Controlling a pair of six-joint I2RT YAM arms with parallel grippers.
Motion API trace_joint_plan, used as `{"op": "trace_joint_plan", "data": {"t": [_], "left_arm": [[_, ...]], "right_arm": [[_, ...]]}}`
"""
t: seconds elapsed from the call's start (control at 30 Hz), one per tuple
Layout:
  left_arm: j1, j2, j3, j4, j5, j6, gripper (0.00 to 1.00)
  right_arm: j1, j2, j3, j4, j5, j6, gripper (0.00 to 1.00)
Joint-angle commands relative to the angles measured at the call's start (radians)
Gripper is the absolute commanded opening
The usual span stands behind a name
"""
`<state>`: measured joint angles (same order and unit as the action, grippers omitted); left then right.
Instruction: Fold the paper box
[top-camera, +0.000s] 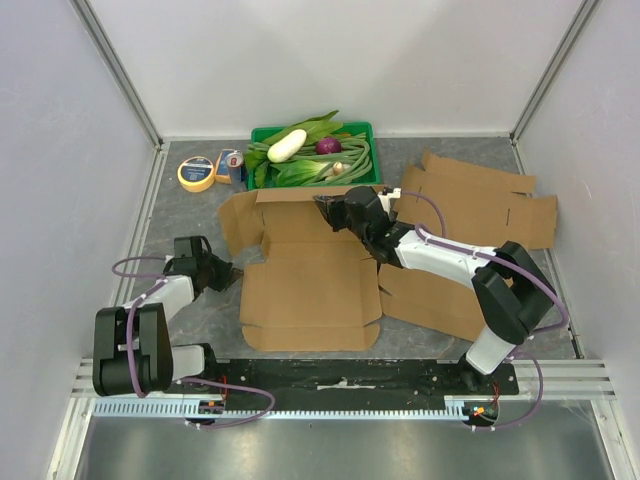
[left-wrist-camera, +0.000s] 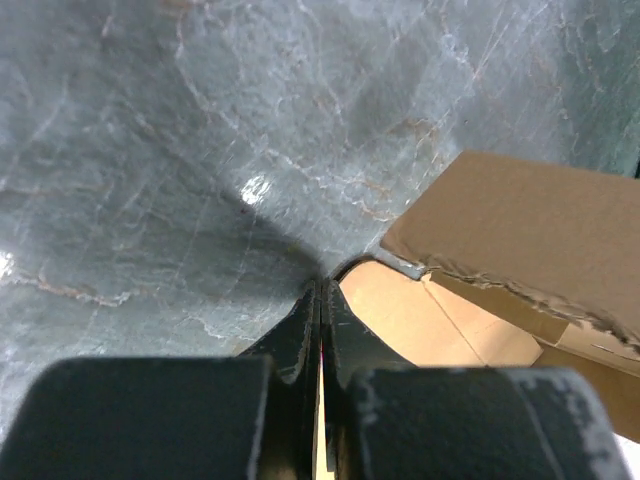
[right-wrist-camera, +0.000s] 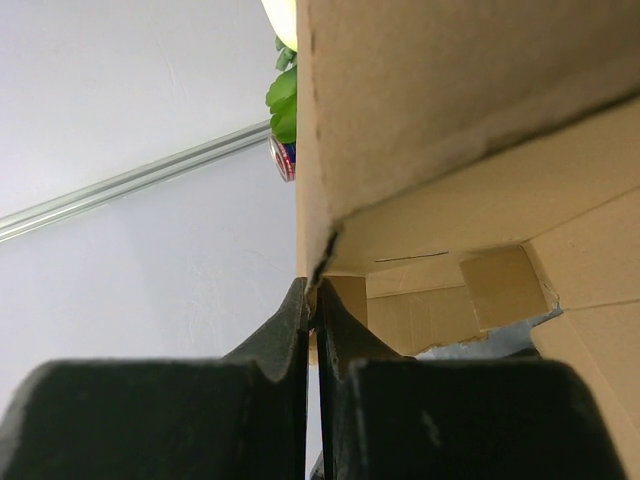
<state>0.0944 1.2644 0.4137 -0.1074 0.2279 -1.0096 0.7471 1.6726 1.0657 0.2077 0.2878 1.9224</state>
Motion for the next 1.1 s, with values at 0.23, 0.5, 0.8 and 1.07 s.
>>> {"op": "trace_joint_plan", "data": {"t": [0.23,0.5,0.8,1.07], "left_arm": [[-0.01,-0.235,-0.067,0.137,0.021,0.183,0.23],[-0.019,-0.589,0.075,-0.182,-0.14,0.313,0.67],[-0.024,-0.243,0.272,-0.127,-0.087,0.503,0.56],[-0.051,-0.103,0.321,-0.077,-0.042,0.508,0.4]], "right_arm": [[0.0,-0.03,-0.015,-0.022,0.01,-0.053,0.06],[0.001,-0.019,-0.009,-0.01,-0.001,-0.063,0.07],[0.003,-0.017,-0.009,0.002,-0.013,-0.065,0.06],[0.001,-0.013,-0.01,0.007,-0.013,-0.06,0.07]]}}
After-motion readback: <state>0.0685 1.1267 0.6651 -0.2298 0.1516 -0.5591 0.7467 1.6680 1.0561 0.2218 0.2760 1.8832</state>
